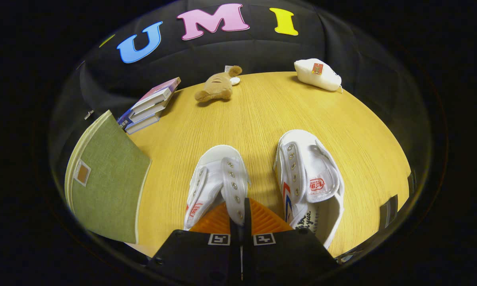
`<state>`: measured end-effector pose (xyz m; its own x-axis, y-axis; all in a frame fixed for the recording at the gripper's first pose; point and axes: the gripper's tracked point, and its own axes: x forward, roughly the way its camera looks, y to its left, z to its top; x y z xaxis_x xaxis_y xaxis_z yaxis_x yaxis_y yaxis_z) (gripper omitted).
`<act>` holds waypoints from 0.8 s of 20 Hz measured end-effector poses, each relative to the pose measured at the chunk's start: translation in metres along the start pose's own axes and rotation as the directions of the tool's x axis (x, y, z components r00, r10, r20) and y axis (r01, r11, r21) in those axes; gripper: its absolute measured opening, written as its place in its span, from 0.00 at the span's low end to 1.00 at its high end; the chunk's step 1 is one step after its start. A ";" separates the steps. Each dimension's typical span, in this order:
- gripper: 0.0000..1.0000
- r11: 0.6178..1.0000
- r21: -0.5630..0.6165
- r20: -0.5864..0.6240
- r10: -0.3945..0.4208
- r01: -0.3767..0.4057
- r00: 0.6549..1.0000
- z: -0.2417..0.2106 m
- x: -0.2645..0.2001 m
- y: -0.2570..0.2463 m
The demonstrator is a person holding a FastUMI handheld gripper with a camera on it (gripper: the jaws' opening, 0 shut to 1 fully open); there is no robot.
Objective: Open the storage box then place both shoes into the box .Put the left shoe in first, then the right shoe, with the right side of both shoes facing outward in a uniform manner.
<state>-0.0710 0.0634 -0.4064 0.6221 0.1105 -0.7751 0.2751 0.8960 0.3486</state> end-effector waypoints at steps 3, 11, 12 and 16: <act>0.06 0.998 0.028 0.008 0.047 -0.048 0.999 0.014 -0.016 0.012; 0.06 0.989 0.054 0.053 0.135 -0.138 0.989 0.095 -0.097 0.069; 0.06 0.988 0.052 0.047 0.144 -0.147 0.988 0.104 -0.106 0.080; 0.06 0.974 0.081 -0.003 0.213 -0.212 0.977 0.121 -0.131 0.140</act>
<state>-0.0251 0.1226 -0.1916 0.6641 0.2997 -0.6849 0.1955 0.8146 0.5461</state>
